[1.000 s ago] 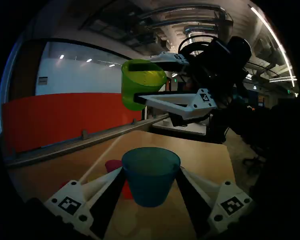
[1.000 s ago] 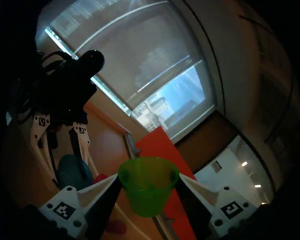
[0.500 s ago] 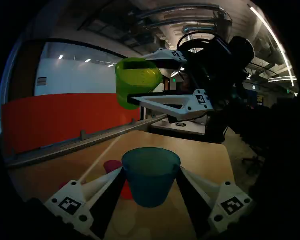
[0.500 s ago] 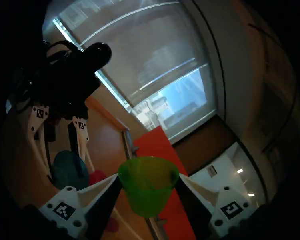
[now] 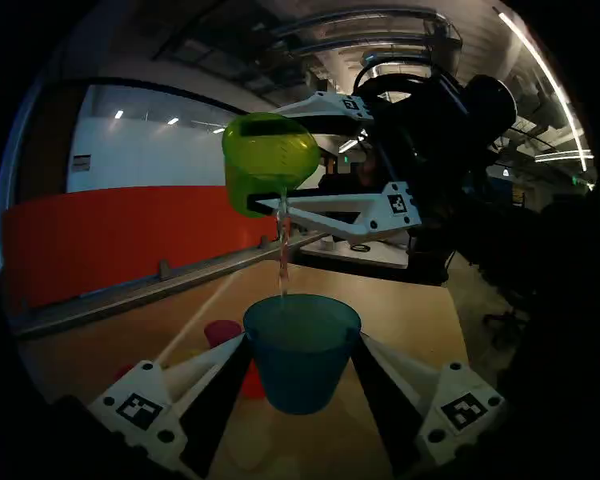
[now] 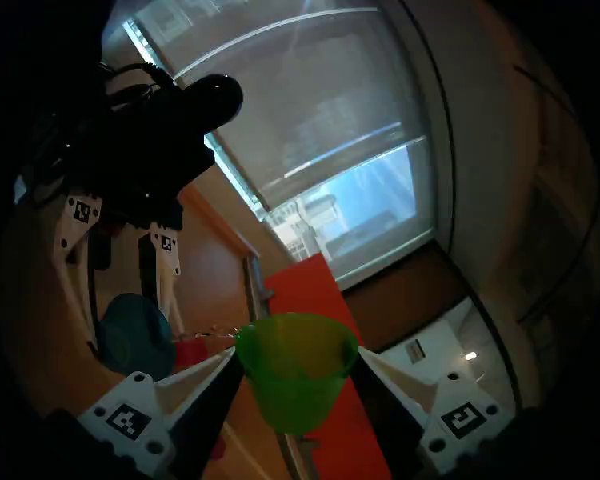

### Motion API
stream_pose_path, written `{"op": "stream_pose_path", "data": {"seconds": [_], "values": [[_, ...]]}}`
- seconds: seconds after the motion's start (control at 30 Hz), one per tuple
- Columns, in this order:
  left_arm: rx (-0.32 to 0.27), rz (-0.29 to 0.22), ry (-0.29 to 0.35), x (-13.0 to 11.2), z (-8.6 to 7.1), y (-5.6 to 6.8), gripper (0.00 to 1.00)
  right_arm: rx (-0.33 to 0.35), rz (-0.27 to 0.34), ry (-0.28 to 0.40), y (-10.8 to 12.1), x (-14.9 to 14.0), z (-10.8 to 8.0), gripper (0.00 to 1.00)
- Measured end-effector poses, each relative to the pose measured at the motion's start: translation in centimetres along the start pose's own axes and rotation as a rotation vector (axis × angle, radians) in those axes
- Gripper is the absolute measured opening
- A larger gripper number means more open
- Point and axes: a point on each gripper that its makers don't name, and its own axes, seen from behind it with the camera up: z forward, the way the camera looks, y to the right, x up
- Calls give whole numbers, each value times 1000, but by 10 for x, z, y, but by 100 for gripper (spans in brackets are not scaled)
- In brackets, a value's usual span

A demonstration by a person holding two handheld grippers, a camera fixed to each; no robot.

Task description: Pour water

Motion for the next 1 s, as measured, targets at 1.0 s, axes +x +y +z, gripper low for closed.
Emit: {"op": "stream_pose_path", "data": {"seconds": [1.0], "values": [[6,2,3,5,2,-4,84,-29,-74,9,9,5,-5,90]]}}
